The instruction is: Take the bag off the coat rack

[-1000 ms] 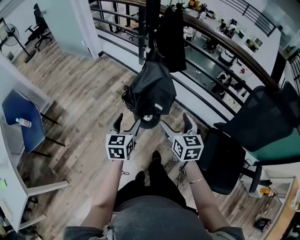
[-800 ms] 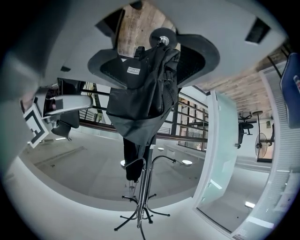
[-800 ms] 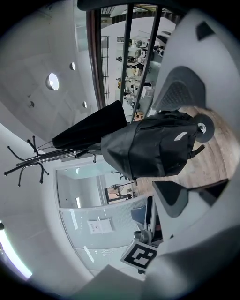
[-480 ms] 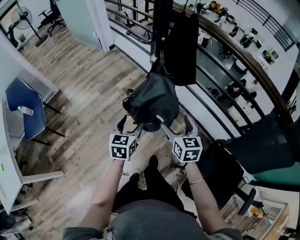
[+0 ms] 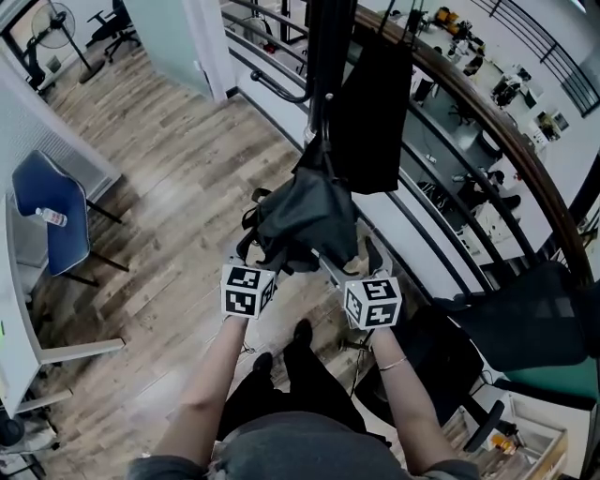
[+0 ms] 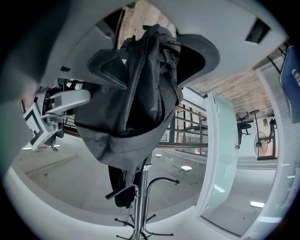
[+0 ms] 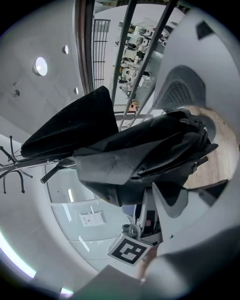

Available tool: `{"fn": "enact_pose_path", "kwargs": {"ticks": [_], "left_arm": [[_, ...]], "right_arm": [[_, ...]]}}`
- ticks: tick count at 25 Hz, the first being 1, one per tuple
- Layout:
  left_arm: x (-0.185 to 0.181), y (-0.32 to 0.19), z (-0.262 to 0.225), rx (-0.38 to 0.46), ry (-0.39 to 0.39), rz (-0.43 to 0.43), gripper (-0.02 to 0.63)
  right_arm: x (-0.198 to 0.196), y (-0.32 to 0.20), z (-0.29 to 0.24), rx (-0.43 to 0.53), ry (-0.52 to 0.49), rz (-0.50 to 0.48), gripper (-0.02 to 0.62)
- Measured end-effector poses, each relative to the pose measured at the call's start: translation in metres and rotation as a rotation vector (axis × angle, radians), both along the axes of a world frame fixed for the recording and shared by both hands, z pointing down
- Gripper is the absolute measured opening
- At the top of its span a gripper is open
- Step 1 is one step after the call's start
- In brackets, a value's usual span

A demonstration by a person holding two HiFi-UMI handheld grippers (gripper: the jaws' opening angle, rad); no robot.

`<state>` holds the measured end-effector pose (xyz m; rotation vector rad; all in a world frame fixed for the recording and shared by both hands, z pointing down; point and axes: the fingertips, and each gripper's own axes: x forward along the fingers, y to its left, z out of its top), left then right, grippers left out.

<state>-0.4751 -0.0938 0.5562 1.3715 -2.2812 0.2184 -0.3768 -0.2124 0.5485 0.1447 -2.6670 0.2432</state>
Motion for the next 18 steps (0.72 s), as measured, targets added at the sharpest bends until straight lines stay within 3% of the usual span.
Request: {"fn": "enact_pose_path", "kwargs": {"ticks": [9, 12, 18], "left_arm": [[-0.011, -0.020, 0.002, 0.017, -0.024, 0.079, 0.314], [-0.012, -0.027, 0.003, 0.023, -0.025, 0.103, 0.314], [-0.007, -0.038, 0.007, 0.026, 0.007, 0.125, 0.314]], "right_arm": [[-0.031, 0.000, -0.006, 0.001, -0.066, -0.133, 0.454], [-0.039, 0.000, -0.007, 0.014, -0.070, -0.162, 0.420], [-0.037, -0.011, -0.006, 0.027, -0.074, -0.119, 0.333]]}}
